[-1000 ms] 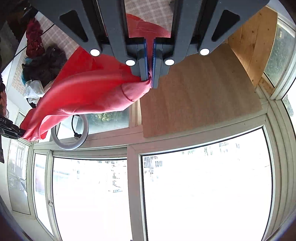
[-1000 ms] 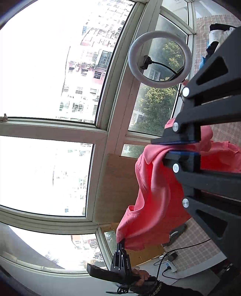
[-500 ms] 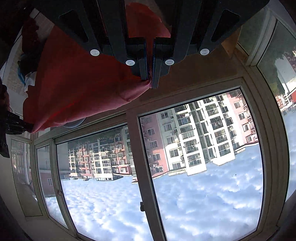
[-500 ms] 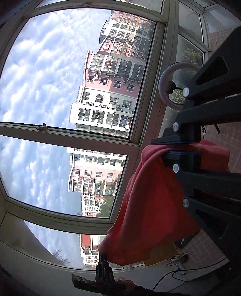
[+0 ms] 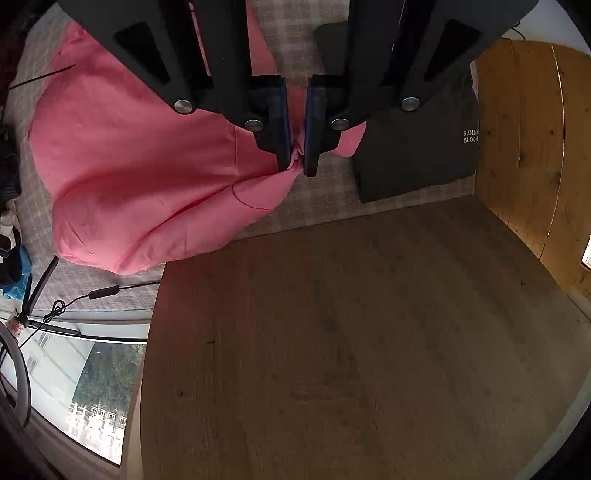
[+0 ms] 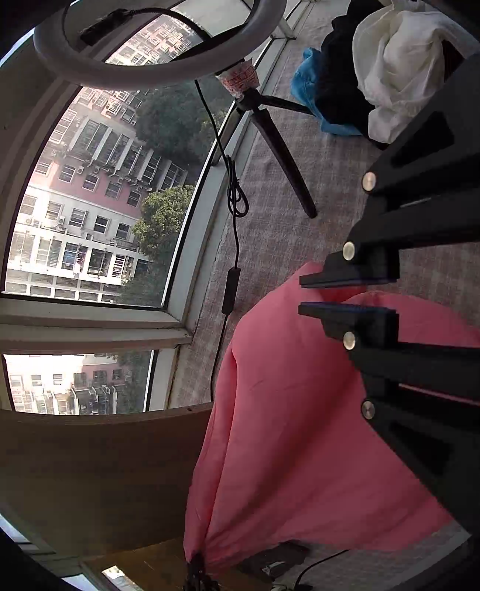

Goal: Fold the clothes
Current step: 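Lay the pink T-shirt flat on the cloth and open both tools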

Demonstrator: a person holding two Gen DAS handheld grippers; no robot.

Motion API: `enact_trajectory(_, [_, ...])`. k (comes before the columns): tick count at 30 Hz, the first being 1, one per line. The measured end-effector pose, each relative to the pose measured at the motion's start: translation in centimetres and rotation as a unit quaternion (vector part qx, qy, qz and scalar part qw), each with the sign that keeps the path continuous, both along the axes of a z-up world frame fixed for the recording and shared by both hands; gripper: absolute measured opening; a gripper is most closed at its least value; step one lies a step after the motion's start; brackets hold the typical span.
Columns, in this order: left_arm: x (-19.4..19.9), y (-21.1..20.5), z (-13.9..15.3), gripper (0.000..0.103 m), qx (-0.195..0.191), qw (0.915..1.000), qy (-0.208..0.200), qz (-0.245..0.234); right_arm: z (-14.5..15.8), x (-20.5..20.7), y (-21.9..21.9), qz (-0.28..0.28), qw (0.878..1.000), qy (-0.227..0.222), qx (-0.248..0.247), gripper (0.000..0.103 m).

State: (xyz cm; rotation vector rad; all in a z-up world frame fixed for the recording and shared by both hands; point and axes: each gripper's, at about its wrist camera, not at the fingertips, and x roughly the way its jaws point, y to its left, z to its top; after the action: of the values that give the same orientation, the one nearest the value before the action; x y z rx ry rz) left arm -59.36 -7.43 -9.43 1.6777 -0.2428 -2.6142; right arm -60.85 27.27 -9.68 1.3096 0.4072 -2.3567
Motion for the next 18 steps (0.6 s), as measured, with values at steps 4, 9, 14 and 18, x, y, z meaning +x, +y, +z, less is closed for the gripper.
enact_trajectory(4, [6.9, -1.9, -0.3, 0.015, 0.042, 0.9990, 0.006, -0.012, -2.2, 6.5, 3.3, 0.026, 0.998, -0.040, -0.032, 0.056])
enact_trajectory(9, [17.7, -2.2, -1.1, 0.022, 0.111, 0.9932, -0.025, -0.023, -6.4, 15.8, 6.8, 0.016, 0.992, -0.117, -0.054, 0.056])
enact_trajectory(14, [25.8, -0.4, -2.3, 0.023, 0.117, 0.9882, -0.081, -0.057, -7.9, 21.0, 9.2, -0.020, 0.978, -0.164, -0.127, 0.056])
enact_trajectory(18, [27.5, -1.4, -2.8, 0.024, 0.159, 0.9823, -0.089, -0.042, -5.0, 22.2, 12.0, -0.062, 0.975, -0.123, -0.172, 0.058])
